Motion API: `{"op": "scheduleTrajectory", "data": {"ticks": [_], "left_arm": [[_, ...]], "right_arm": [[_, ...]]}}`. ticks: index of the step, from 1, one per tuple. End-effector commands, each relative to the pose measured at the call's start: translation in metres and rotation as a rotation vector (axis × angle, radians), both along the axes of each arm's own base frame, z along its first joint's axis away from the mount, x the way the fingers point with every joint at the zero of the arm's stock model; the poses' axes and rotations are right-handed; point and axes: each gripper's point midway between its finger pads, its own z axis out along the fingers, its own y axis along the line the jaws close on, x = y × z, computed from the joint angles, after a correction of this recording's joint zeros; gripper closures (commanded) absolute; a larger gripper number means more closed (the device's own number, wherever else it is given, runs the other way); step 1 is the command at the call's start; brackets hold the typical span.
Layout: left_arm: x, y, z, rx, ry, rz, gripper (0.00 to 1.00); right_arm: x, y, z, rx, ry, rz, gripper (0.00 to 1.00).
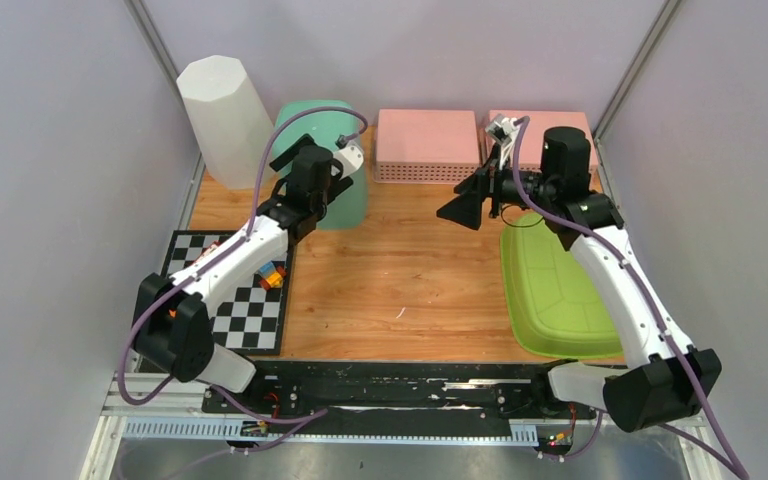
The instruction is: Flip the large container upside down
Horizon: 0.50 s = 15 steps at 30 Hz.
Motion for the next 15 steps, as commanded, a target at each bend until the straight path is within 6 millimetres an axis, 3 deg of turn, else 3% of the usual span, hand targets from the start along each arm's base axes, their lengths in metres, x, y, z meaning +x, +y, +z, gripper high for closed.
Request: {"op": "scheduleTrajectory", "data": {"ticks": [1, 15], "left_arm": [[0.027, -0.002, 0.029, 0.005, -0.107, 0.021, 0.00], [0.069, 0.000, 0.020, 0.034, -0.106, 0.083, 0.00]], "right_arm": [[-0.005, -0.012, -0.004, -0.035, -0.068, -0.020, 0.00], [-0.004, -0.021, -0.009, -0.031, -0.078, -0.036, 0.00]]}}
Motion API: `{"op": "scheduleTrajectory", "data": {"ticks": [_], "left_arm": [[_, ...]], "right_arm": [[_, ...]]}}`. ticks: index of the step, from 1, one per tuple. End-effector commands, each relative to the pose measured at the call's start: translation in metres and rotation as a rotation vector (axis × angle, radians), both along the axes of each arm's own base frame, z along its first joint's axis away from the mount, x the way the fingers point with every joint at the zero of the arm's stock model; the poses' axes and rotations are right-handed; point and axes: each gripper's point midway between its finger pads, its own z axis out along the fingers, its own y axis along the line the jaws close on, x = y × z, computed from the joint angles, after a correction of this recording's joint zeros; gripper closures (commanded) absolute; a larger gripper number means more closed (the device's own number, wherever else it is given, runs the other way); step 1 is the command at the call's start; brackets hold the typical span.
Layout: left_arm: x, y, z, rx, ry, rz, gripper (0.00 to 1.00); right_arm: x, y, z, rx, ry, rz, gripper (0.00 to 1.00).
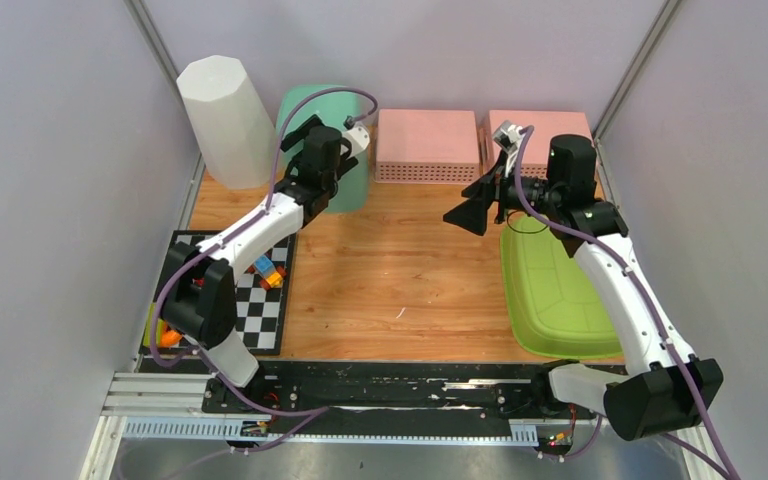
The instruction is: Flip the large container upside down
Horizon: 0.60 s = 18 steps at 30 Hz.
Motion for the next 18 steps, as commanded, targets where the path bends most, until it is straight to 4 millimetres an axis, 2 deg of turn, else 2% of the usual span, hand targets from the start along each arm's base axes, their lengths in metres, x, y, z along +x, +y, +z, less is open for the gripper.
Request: {"op": "scheduleTrajectory", "data": {"ticks": [1, 16, 18], "left_arm": [[0.018, 0.003, 0.013, -0.015, -0.055, 0.036, 0.00], [0.052, 0.002, 0.007, -0.024, -0.047, 0.093, 0.01], [0.054, 0.001, 0.001, -0.016, -0.022, 0.095, 0.01]], "right_arm": [[-0.002, -0.006, 0.002, 0.001, -0.032, -0.004, 0.00], [-0.002, -0.010, 0.003, 0.007, -0.039, -0.013, 0.00], [-0.002, -0.011, 0.003, 0.007, -0.041, -0.015, 0.00]]}}
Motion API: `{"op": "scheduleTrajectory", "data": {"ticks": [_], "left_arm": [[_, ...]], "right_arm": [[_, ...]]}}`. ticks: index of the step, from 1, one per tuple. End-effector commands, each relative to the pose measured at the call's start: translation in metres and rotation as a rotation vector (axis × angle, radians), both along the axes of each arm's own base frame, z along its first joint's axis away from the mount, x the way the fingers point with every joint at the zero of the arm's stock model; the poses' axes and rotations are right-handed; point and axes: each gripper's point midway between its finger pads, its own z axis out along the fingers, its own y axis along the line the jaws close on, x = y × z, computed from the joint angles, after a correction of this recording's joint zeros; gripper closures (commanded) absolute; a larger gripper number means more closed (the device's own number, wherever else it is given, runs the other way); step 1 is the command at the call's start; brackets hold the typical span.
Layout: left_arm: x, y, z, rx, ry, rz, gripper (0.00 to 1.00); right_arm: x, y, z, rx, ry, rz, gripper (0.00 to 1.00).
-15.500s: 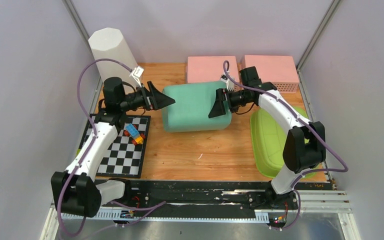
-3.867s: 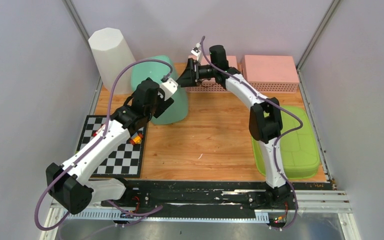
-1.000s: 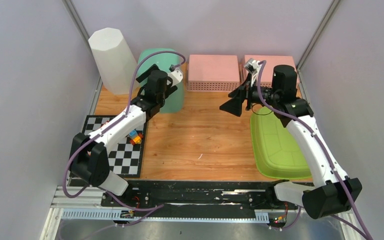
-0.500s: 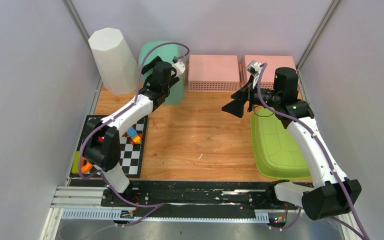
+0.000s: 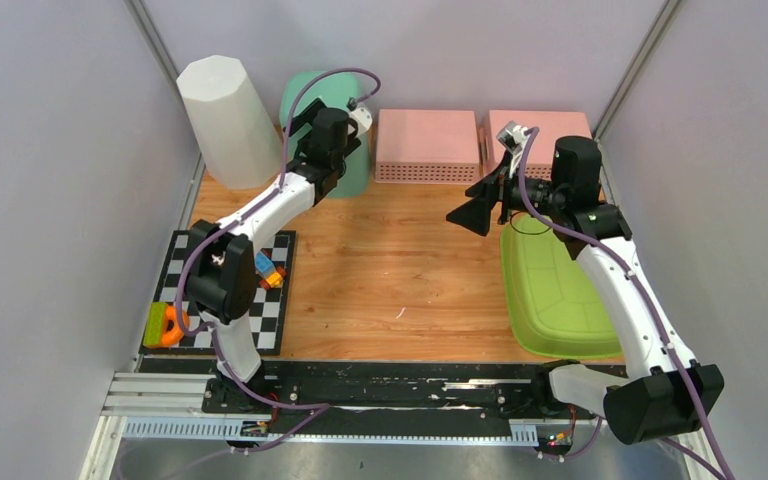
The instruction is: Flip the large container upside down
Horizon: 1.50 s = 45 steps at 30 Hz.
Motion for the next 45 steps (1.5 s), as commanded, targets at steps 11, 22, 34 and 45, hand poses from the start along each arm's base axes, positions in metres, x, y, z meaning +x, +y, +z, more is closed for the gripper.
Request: {"op": "scheduleTrajectory", "data": {"ticks": [11, 22, 34, 45], "left_arm": [[0.005, 0.002, 0.015, -0.056, -0.010, 0.026, 0.00], [-0.091, -0.009, 0.064, -0.334, 0.046, -0.192, 0.00], [-0.256, -0.079, 0.045, -0.558, 0.348, -0.868, 0.00], [-0.355, -0.059, 0.019, -0.471, 0.461, -1.067, 0.00]], "right_arm": [[0.000, -0.011, 0.006, -0.017, -0.073, -0.029, 0.00], [-0.023, -0.025, 0.009, -0.119, -0.130, -0.038, 0.00], [-0.116, -0.039, -0.010, -0.251, -0.240, 0.161, 0.00], [-0.205, -0.051, -0.031, -0.312, -0.401, 0.354, 0.00]]}}
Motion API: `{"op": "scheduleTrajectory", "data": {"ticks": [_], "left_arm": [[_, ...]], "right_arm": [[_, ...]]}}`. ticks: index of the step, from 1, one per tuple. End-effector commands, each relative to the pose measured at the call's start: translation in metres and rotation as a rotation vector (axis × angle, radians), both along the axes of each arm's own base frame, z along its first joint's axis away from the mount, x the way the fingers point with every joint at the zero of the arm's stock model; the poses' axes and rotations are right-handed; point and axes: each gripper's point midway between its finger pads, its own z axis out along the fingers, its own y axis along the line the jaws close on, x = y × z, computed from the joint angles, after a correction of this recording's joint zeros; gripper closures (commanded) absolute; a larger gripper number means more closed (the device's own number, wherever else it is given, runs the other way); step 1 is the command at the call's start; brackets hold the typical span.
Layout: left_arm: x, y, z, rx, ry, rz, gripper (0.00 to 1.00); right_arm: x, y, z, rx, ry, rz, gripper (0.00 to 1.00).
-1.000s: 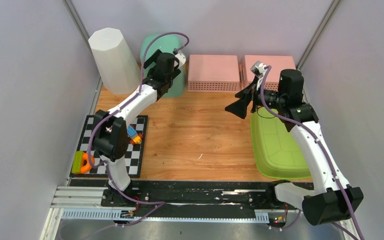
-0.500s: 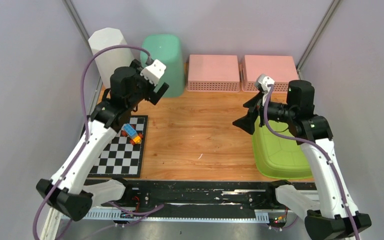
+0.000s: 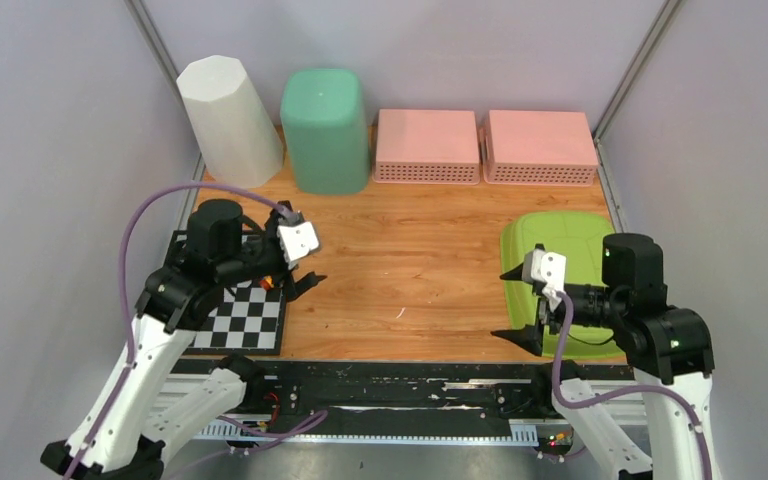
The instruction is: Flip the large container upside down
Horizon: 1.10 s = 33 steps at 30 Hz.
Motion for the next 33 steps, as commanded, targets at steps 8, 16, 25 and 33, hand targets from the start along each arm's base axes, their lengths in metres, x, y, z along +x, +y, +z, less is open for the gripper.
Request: {"op": "scheduleTrajectory", "data": {"ticks": [8, 16, 25, 33], "left_arm": [[-0.072, 0.032, -0.045, 0.055, 0.030, -0.041, 0.00], [-0.093, 0.045, -0.024, 0.051, -0.050, -0.038, 0.00], [-0.114, 0.042, -0.024, 0.040, -0.064, -0.125, 0.00], [-0.120, 0.038, -0.025, 0.030, -0.062, -0.164, 0.00]], "right_arm": [[-0.060, -0.010, -0.022, -0.059, -0.035, 0.105, 0.00], [-0.088, -0.027, -0.003, -0.066, -0.129, -0.034, 0.00], [-0.118, -0.027, 0.003, -0.047, -0.175, 0.008, 0.00], [-0.117, -0.025, -0.004, -0.044, -0.161, 0.027, 0.00]]}}
